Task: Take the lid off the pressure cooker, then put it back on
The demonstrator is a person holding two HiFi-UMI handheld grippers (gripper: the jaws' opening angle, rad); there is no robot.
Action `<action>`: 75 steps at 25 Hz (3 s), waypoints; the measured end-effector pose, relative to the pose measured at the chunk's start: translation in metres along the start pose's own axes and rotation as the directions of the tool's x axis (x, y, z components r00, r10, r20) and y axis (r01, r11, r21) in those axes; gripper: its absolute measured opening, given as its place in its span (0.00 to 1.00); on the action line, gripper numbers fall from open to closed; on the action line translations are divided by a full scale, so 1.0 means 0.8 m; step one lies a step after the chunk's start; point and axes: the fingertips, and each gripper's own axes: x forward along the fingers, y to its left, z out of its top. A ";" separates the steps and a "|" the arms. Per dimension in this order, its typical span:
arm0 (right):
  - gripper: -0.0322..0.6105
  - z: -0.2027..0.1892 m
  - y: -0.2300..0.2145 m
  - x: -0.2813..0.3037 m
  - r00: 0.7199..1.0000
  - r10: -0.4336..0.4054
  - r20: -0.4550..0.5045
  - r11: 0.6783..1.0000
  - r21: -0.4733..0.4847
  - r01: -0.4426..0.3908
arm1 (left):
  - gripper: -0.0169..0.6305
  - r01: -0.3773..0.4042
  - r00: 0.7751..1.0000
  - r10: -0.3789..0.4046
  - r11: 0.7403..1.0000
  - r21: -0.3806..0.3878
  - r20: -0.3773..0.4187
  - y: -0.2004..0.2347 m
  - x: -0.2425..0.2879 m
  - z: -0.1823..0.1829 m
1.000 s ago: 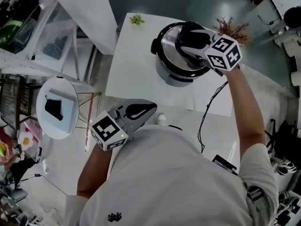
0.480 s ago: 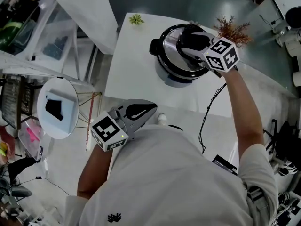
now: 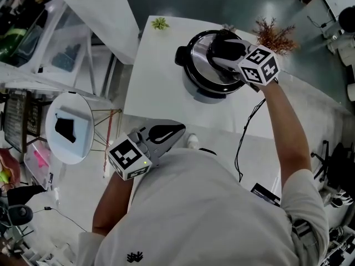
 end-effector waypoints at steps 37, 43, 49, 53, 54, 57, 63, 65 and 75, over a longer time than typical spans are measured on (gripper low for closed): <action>0.29 -0.084 0.046 -0.147 0.958 -0.179 0.225 0.976 0.166 0.144 | 0.04 -0.014 0.999 0.014 1.000 -0.019 -0.041 -0.022 0.090 -0.019; 0.08 -0.129 0.126 -0.165 0.941 -0.262 0.213 0.932 0.310 0.189 | 0.04 0.048 0.997 -0.045 0.998 0.050 -0.069 -0.035 0.079 -0.022; 0.07 -0.125 0.241 -0.138 0.951 -0.239 0.197 0.929 0.331 0.165 | 0.04 0.069 0.995 -0.065 0.996 0.062 -0.075 -0.045 0.026 -0.032; 0.07 -0.117 0.308 -0.120 0.950 -0.248 0.190 0.928 0.329 0.177 | 0.04 0.071 0.995 -0.066 0.995 0.064 -0.078 -0.054 -0.020 -0.050; 0.07 -0.115 0.324 -0.117 0.949 -0.254 0.188 0.927 0.327 0.183 | 0.04 0.074 0.995 -0.069 0.995 0.066 -0.078 -0.058 -0.032 -0.055; 0.07 -0.104 0.367 -0.112 0.943 -0.272 0.189 0.923 0.329 0.200 | 0.04 0.083 0.994 -0.077 0.994 0.065 -0.079 -0.071 -0.068 -0.067; 0.07 -0.096 0.443 -0.103 0.935 -0.300 0.188 0.914 0.336 0.226 | 0.04 0.090 0.993 -0.086 0.994 0.058 -0.078 -0.097 -0.127 -0.101; 0.07 -0.096 0.466 -0.100 0.935 -0.301 0.187 0.914 0.336 0.226 | 0.04 0.094 0.993 -0.089 0.994 0.053 -0.080 -0.105 -0.143 -0.112; 0.07 -0.086 0.522 -0.098 0.936 -0.297 0.189 0.915 0.335 0.223 | 0.04 0.109 0.992 -0.105 0.993 0.040 -0.074 -0.129 -0.181 -0.129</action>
